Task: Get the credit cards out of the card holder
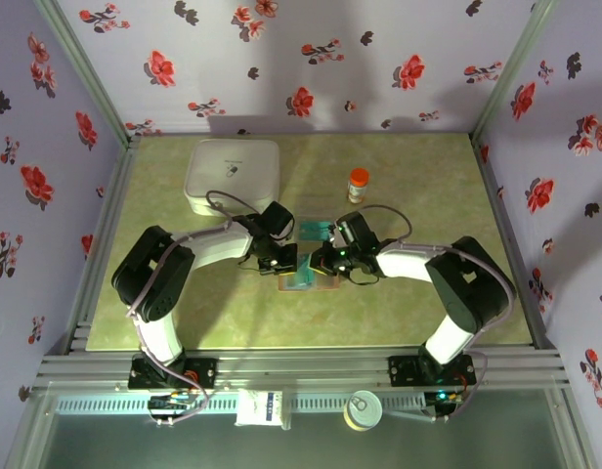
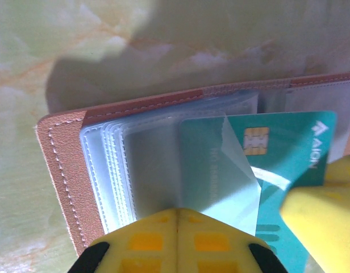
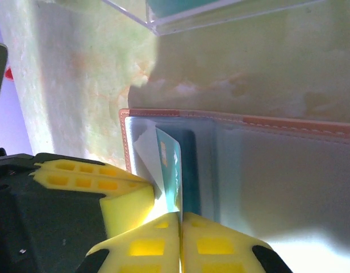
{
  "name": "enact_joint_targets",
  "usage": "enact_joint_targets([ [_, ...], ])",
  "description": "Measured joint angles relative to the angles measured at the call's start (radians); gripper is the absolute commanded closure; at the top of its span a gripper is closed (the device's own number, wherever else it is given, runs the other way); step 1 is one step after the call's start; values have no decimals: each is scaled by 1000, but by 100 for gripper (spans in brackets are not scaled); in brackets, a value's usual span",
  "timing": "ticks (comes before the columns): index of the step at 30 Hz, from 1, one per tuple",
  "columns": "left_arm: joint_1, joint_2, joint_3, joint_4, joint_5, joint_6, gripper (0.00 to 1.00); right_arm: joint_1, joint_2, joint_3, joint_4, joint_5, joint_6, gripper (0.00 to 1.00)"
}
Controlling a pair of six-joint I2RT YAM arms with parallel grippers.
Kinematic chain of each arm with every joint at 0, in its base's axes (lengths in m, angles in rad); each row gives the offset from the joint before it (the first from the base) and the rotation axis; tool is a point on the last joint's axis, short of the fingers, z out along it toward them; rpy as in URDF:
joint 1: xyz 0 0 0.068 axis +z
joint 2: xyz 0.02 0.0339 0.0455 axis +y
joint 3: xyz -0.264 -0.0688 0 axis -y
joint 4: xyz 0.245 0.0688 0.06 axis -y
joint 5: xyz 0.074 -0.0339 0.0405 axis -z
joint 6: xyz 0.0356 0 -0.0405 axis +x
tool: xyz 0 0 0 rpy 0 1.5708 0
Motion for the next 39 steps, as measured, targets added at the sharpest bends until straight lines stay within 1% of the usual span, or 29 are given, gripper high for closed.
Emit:
enact_joint_targets([
  [9, 0, -3, 0, -3, -2, 0, 100, -16, -134, 5, -204, 81, -99, 94],
  [15, 1, -14, 0, -10, -8, 4, 100, -17, -193, 90, -366, 121, -267, 97],
  [18, 5, -35, -1, -17, -8, 5, 100, -17, -218, 151, -435, 142, -406, 97],
  [22, 16, -81, -9, -16, -8, 14, 100, -19, -229, 245, -531, 191, -639, 100],
  [27, 41, -144, -56, -21, -17, 23, 98, -32, -194, 399, -660, 231, -1008, 100],
  [30, 55, -180, -75, -29, -38, 32, 97, -33, -131, 500, -745, 272, -1217, 100],
  [33, 71, -215, -93, -34, -43, 46, 97, -37, -28, 627, -842, 296, -1378, 100],
  [36, 99, -249, -119, -35, -46, 53, 96, -41, 80, 758, -924, 304, -1498, 100],
  [39, 136, -275, -149, -36, -46, 54, 96, -43, 174, 872, -993, 303, -1584, 100],
])
